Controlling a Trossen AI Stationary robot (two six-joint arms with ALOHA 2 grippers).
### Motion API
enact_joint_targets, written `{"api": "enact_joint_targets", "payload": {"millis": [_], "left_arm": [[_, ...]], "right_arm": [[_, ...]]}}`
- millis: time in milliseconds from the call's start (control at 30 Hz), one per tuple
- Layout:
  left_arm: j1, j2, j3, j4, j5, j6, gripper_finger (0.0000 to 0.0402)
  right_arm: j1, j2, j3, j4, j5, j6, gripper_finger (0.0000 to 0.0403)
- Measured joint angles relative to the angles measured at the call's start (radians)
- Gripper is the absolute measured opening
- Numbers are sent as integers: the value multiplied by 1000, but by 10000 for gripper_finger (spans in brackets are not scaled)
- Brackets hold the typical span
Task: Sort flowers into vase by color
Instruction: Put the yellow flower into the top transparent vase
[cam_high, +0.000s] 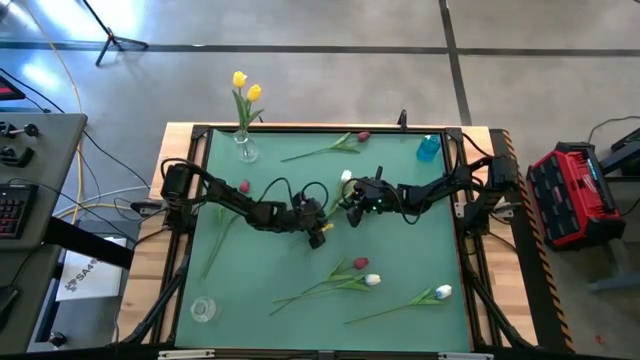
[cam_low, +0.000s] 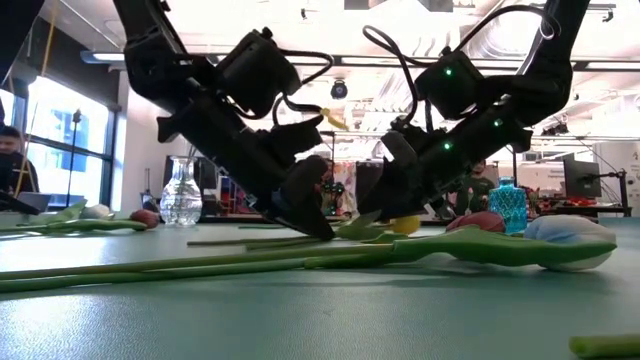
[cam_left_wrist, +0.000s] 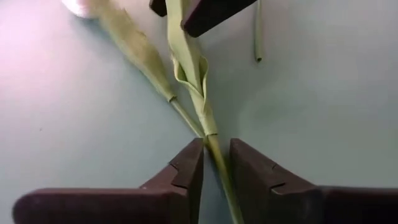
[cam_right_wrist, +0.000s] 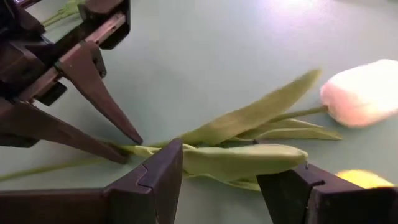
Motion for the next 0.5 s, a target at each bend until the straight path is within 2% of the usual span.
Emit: {"api": "enact_joint_targets", "payload": {"millis": [133,333,500], "left_arm": [[5,0,0,-2,11,7,51],[5,-3,0,-4,-8,7,6],[5,-3,2,-5,-30,-13,4]], "right_arm": [[0,0,0,5,0,0,183],[0,0,0,5,-9,-8,183],[0,0,0,7,-13,-7,183]]}}
